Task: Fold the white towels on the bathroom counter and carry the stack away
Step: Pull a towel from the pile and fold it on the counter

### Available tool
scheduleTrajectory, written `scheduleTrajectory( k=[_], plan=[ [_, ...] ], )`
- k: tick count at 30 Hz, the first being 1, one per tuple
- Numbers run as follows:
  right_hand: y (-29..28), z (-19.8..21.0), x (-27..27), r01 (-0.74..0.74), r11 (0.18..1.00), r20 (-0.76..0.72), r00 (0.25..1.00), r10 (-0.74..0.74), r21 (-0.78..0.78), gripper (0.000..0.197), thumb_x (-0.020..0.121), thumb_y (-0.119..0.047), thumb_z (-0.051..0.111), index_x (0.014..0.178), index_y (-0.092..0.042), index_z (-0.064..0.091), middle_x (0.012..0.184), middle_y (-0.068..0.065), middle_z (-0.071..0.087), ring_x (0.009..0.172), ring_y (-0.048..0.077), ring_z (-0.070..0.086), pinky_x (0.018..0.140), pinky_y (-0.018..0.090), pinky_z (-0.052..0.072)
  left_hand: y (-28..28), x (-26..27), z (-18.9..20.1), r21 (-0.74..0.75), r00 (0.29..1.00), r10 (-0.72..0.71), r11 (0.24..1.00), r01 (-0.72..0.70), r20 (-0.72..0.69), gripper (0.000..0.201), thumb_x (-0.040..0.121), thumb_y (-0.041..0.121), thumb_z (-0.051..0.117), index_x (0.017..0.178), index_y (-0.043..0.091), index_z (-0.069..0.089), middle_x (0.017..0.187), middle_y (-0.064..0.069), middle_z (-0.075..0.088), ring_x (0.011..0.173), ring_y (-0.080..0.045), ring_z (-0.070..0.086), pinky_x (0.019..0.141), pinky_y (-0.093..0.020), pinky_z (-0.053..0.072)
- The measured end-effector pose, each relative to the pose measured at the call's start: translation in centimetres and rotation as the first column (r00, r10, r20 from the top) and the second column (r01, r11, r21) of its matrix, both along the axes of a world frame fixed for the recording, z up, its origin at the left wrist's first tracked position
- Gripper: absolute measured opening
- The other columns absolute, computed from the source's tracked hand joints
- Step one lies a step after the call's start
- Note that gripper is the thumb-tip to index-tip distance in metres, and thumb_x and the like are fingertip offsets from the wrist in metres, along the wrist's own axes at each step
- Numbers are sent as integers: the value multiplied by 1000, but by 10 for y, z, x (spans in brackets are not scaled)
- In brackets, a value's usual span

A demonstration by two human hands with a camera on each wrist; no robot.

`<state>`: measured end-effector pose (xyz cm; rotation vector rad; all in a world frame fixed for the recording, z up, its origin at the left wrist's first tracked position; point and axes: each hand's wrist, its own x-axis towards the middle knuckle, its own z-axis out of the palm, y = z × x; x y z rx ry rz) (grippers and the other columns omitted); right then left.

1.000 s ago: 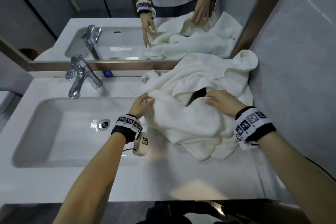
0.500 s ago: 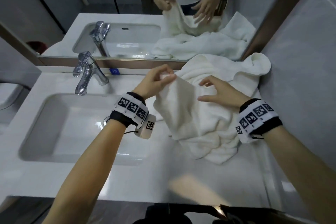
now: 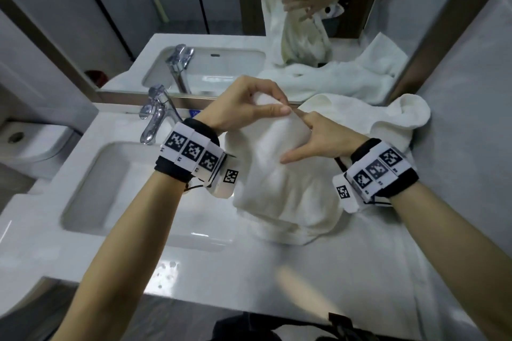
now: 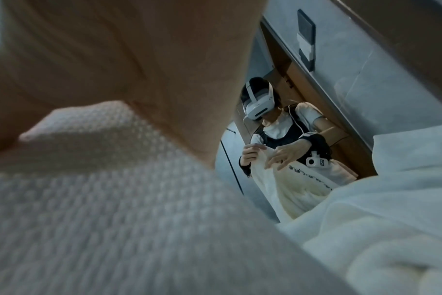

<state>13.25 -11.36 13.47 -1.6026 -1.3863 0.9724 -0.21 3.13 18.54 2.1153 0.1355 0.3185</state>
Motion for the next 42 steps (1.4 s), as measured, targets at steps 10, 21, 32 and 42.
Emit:
scheduleTrajectory(
  k=[10,21,32,42],
  plan=[
    [2,-63,4,46,940,-18,998,-55,-337,30,74,-54,70,89,-27,68,82,-19,74,78,-3,69,61,7,48,24,-27,-22,-115,947,303,950,-291,105,9,81,5,68,90,6,68,78,7,66,71,2,59,71,-15,47],
    [-53,-81,48,182,944,319,943,-89,-275,45,87,-34,62,63,2,55,75,2,45,71,19,48,72,31,38,74,-65,-24,-261,795,561,823,-505,229,10,81,11,70,79,21,70,73,15,71,72,-4,62,71,-19,52],
    [-76,-2,79,520,811,276,765,-582,269,20,89,-35,61,73,-23,64,62,-11,57,58,0,49,57,14,37,82,-59,-36,-326,695,665,743,-584,273,12,80,18,71,75,28,66,68,17,69,69,-2,59,69,-23,50],
    [-96,-71,81,613,790,309,752,-583,-3,28,81,-16,72,58,-12,56,61,3,50,62,11,43,57,19,31,77,-51,-102,105,797,575,818,-566,-182,33,79,33,71,92,5,60,85,-12,59,74,-22,55,60,-31,52]
  ],
)
